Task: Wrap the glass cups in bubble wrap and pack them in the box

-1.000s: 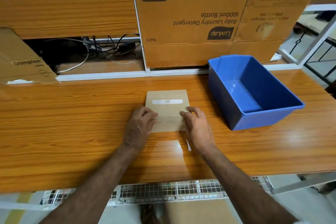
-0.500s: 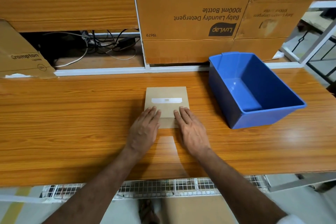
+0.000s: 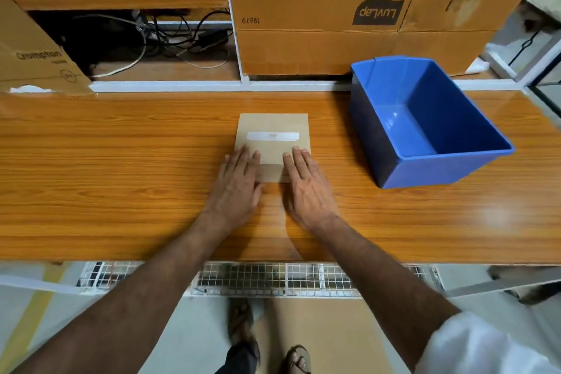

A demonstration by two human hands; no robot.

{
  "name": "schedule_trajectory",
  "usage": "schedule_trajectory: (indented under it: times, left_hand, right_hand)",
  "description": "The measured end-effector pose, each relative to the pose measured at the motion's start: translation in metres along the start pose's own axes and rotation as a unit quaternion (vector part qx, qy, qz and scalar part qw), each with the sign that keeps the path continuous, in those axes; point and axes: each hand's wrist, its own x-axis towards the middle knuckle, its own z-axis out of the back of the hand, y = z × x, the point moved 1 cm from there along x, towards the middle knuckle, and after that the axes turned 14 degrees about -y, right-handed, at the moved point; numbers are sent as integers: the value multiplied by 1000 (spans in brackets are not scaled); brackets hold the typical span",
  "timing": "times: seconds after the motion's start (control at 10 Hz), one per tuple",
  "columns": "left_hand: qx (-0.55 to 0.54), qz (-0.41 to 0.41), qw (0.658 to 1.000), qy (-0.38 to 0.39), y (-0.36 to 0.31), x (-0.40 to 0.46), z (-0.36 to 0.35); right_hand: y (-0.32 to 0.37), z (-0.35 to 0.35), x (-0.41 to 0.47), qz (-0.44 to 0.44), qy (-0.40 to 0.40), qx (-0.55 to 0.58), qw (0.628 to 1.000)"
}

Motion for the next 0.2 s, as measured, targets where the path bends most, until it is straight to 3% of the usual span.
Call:
schedule_trajectory:
  times: [0.2]
  left_hand:
    - [1, -22, 997, -78, -16, -17, 25]
  right_hand:
    - [5, 28, -18, 1, -45, 23, 999]
